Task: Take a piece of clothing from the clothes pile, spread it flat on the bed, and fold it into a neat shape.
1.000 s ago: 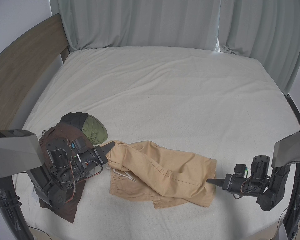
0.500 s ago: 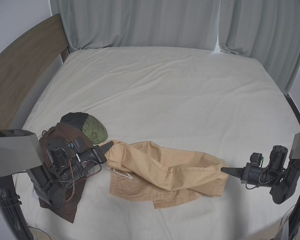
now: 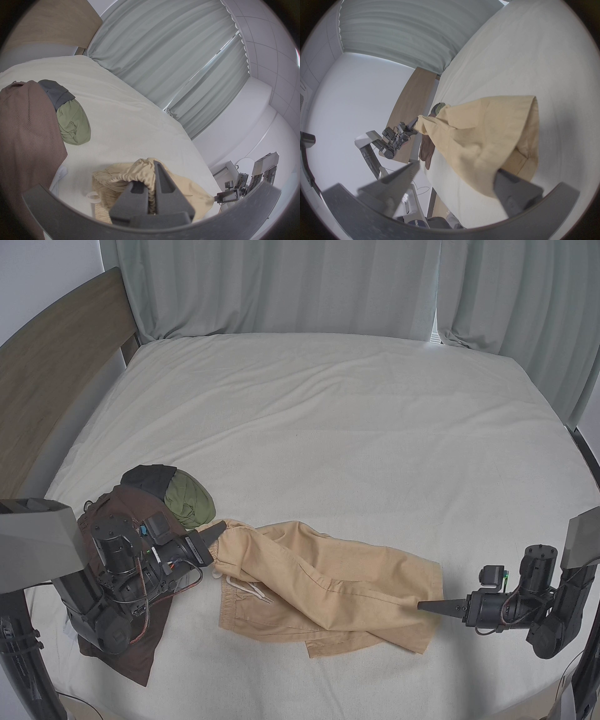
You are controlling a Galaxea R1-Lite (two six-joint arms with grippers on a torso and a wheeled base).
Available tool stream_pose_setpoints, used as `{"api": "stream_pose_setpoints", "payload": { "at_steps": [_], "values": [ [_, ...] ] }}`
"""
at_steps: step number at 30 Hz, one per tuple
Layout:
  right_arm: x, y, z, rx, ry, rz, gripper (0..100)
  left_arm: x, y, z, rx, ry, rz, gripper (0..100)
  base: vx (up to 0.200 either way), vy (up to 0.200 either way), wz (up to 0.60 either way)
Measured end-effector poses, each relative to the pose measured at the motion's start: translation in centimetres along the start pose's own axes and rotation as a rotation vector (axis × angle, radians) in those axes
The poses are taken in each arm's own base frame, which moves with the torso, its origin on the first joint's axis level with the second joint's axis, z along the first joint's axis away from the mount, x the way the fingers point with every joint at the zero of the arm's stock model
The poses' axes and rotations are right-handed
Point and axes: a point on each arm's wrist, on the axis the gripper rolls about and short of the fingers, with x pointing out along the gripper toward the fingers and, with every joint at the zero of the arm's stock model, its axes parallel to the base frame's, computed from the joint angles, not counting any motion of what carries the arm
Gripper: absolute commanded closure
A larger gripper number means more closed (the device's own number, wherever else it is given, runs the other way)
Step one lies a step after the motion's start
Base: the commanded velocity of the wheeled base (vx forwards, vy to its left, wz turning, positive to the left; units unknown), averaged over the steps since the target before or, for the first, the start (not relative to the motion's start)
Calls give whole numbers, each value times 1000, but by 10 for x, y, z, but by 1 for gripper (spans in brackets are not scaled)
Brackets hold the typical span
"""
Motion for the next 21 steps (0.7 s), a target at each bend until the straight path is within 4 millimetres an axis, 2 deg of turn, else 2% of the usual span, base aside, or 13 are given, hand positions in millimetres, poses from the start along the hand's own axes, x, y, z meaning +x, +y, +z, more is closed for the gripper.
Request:
{"api": "stream_pose_setpoints", "payload": {
  "at_steps": [11,21],
  "values": [
    [19,-12,-11,-24,47,-33,0,0,-2,1,1,-2,-4,100,0,0,0],
    [29,-12,-14,-34,68,-21,0,0,-2,0,2,-2,-5,100,0,0,0]
  ]
}}
